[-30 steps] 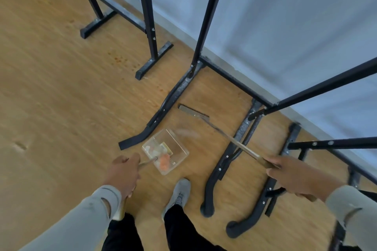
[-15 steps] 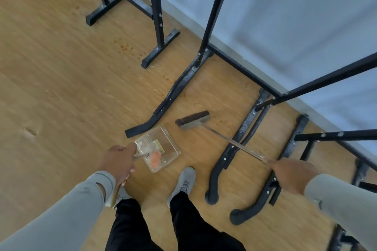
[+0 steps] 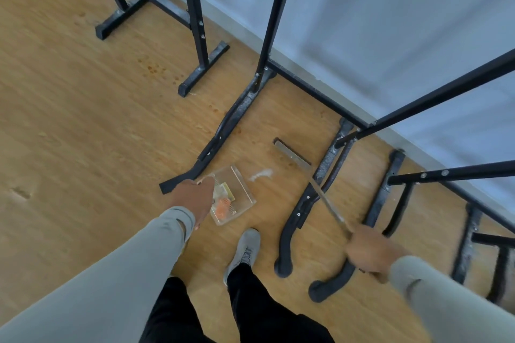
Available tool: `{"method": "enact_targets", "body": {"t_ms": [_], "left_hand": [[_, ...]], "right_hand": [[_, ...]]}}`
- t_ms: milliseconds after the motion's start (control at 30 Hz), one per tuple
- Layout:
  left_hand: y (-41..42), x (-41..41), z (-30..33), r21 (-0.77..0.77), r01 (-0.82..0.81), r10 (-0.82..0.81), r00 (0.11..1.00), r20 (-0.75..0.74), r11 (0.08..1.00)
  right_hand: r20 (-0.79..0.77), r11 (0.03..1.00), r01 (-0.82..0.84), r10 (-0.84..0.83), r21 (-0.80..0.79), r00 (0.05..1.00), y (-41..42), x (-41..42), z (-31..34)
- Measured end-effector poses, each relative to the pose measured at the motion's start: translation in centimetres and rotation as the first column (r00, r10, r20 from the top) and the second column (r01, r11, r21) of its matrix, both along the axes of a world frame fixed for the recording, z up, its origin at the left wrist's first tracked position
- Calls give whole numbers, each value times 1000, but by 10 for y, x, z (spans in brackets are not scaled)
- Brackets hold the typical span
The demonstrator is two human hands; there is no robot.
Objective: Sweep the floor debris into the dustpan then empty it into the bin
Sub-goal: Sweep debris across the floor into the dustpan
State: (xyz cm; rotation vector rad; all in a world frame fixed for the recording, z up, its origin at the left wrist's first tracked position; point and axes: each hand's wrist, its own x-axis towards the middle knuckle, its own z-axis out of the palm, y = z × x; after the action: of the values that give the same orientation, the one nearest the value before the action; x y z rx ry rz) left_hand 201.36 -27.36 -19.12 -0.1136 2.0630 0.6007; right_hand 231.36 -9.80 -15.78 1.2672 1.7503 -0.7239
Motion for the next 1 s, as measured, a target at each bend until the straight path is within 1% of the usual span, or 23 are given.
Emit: {"method": "enact_targets", "body": {"t_ms": [100, 133, 200, 267, 300, 367, 400, 433, 533, 600, 667, 700, 733, 800, 833, 900, 933, 967, 1000], "left_hand": [[13, 13, -8, -23, -8, 7, 1000, -18, 1000], [15, 15, -10, -34, -3, 2, 1000, -21, 999], [16, 17, -11, -34, -2, 1, 1000, -25, 999], [17, 15, -10, -25, -2, 1, 999, -42, 1000], [18, 13, -10, -25, 7, -8, 999, -51, 1000], [18, 12, -8, -29, 17, -18, 998, -57, 999], [18, 11, -7, -26, 12, -14, 998, -56, 1000], [16, 11, -7, -18, 6, -7, 998, -55, 1000], [12, 10, -8, -8, 2, -2, 998, -57, 1000], [12, 11, -8, -10, 1, -1, 998, -62, 1000], [13, 13, -9, -14, -6, 5, 998, -60, 1000], [14, 14, -9, -15, -8, 7, 998, -59, 1000], [14, 13, -10, -14, -13, 13, 998, -57, 1000], [12, 12, -13, -10, -21, 20, 998, -57, 1000], [11, 12, -14, -11, -19, 18, 998, -57, 1000], [12, 11, -17, -14, -1, 1, 998, -64, 1000], [12, 11, -17, -17, 15, -16, 998, -66, 1000], [13, 12, -17, -17, 21, -22, 998, -64, 1000], [13, 13, -16, -12, 16, -16, 998, -58, 1000]], "right_hand": [[46, 986, 44, -37, -160, 998, -56, -36, -28], [23, 978, 48, -44, -204, 999, -72, -41, -31], [-40, 973, 24, -34, -230, 999, -91, -37, -26], [-49, 954, 91, -109, -284, 993, -82, -22, -9], [-19, 932, 145, -160, -332, 987, -69, -12, 3], [54, 862, 305, -311, -405, 949, -31, 9, 27], [68, 837, 372, -378, -403, 923, -10, 19, 40], [64, 831, 403, -411, -383, 909, 7, 27, 54], [28, 840, 441, -457, -316, 889, 26, 42, 78], [-14, 885, 407, -421, -228, 907, 23, 36, 74], [-41, 961, 247, -254, -127, 966, 14, 21, 52], [-42, 983, 158, -163, -90, 986, 9, 9, 39], [-33, 991, 114, -116, -77, 993, 2, -4, 28], [21, 991, 75, -73, -107, 997, -16, -25, 8], [31, 986, 50, -46, -158, 998, -27, -31, 4], [16, 952, 7, -2, -307, 1000, -44, -32, 6], [-13, 934, -28, 25, -356, 1000, -46, -29, 10], [-29, 924, -47, 40, -380, 999, -42, -25, 15], [-17, 923, -15, 9, -385, 1000, -35, -21, 23]]}}
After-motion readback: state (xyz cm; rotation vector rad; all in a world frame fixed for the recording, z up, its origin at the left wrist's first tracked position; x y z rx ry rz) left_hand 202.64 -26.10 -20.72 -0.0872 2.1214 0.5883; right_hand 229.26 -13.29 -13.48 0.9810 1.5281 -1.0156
